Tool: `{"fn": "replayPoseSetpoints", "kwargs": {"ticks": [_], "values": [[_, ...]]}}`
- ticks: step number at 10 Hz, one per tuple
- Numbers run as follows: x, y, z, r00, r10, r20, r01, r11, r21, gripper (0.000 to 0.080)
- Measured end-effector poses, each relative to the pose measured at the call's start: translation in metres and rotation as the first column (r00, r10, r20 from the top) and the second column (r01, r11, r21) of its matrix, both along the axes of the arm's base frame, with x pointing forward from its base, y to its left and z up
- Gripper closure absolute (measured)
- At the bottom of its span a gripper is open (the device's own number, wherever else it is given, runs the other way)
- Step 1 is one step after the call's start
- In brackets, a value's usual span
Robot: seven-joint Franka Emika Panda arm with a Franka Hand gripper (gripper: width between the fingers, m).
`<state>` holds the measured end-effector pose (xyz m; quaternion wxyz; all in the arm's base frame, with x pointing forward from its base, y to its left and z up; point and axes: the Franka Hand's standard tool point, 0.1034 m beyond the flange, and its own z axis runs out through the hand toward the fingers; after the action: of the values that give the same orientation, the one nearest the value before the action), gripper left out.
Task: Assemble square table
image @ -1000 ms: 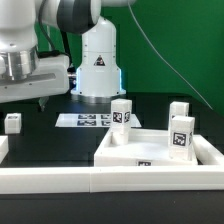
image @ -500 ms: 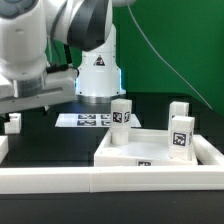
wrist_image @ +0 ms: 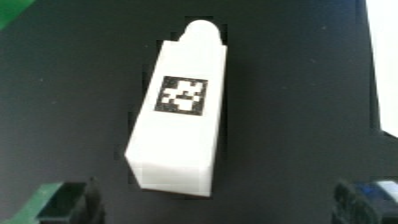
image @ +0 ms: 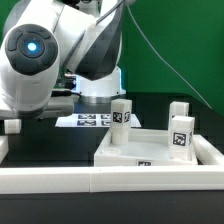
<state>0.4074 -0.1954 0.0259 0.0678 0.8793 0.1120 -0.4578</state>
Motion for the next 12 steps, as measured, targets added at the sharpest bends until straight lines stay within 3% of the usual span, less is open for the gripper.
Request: {"fn": "replayPoseSetpoints", "kwargs": {"ticks": [4,7,9,12], "values": [[-0.013,-0.028,-0.007,1.0,-0.023,-0.008,0.023,1.0,0.004,0.015],[-0.016,-0.029,-0.009,0.999,-0.03,-0.017,0.03,1.0,0.0,0.015],[-0.025,-0.028,-0.013,0.994,-0.043,-0.105,0.041,0.999,-0.015,0.015],[-0.023,-0.03,-0.017,0.995,-0.034,-0.096,0.033,0.999,-0.017,0.015]]}}
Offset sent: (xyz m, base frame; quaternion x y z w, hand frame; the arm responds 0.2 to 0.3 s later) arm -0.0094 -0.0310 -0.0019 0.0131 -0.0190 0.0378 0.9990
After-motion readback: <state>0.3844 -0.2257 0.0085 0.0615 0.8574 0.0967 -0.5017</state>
